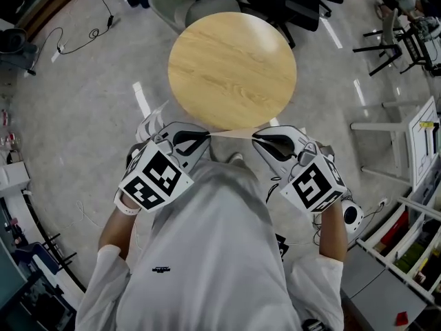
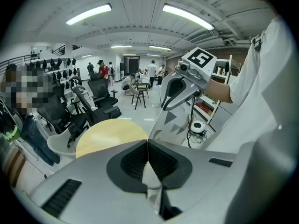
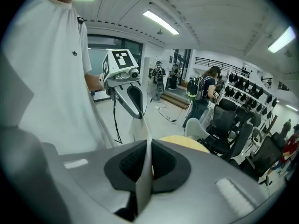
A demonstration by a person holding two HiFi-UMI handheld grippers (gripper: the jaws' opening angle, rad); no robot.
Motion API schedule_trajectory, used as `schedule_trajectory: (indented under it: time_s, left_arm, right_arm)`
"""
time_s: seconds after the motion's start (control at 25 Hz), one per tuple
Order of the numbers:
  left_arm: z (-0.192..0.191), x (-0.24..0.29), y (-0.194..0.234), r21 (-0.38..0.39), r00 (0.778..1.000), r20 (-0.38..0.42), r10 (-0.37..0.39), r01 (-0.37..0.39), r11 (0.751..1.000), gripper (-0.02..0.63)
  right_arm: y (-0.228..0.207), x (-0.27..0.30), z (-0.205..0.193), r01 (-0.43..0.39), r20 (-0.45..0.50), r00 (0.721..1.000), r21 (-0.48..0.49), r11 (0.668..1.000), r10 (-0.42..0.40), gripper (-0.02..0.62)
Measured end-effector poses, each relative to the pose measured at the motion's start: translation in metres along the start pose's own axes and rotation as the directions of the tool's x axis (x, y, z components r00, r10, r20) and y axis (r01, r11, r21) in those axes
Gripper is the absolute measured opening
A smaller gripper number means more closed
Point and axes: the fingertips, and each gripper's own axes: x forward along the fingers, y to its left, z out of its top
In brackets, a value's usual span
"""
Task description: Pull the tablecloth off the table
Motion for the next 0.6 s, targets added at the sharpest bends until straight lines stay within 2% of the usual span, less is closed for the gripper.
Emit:
schedule_trajectory:
  time_s: [0.32,0.6]
  left_arm:
    - [0.005,0.0,-0.006,0.017,0.999,-0.014,-0.035,0.035,0.999,0.006]
    - [0.024,0.006,-0.002,0.061,1.0,0.018,-0.006,0.005,0.998,0.007]
  right_arm:
    - [0.006,-0.009,-0.005,-0.035,0.008,0.999,0.024,0.999,0.035,0.012]
    - [-0.01,-0.019,-0.001,-0.016,0.028,0.999,-0.014,1.0,0.016,0.012]
